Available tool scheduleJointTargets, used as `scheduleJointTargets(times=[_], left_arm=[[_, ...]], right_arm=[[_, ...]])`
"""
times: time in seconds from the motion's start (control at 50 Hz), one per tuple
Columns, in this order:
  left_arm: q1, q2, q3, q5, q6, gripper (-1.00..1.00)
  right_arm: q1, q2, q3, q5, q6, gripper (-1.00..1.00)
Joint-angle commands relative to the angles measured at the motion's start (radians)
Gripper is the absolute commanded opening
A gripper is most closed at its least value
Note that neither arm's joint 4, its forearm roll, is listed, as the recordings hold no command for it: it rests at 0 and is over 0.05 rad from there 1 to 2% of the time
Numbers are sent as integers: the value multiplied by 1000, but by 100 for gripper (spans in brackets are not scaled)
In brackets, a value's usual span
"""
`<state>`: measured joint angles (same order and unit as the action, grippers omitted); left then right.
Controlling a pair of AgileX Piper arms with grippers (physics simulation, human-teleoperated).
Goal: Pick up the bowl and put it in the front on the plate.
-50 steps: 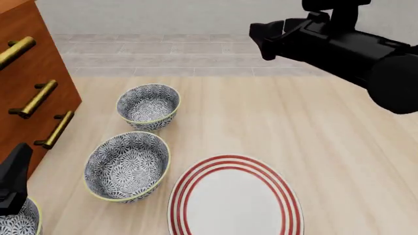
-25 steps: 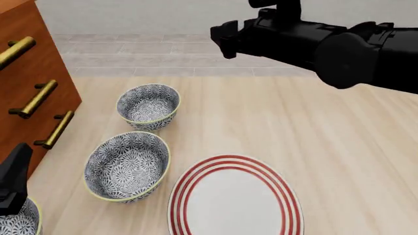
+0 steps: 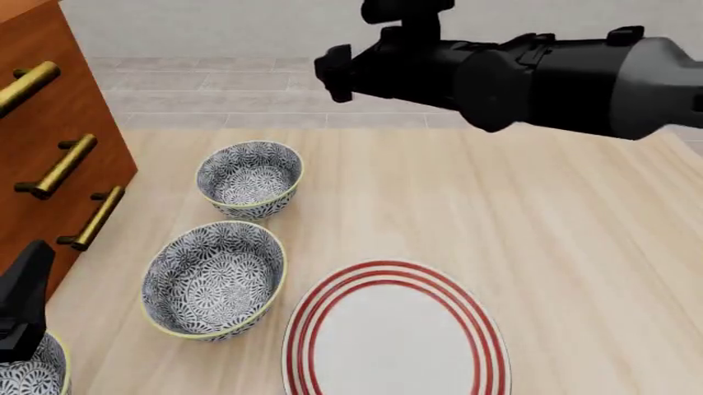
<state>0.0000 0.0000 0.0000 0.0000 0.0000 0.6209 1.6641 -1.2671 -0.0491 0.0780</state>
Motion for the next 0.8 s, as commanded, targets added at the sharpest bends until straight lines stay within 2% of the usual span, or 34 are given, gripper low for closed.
scheduleJointTargets(times=[0.02, 0.8], left_arm=[[0, 0, 0, 0, 0, 100], [0, 0, 0, 0, 0, 100]], right_arm=[[12, 90, -76, 24, 13, 100], [-3, 325, -293, 73, 22, 100]])
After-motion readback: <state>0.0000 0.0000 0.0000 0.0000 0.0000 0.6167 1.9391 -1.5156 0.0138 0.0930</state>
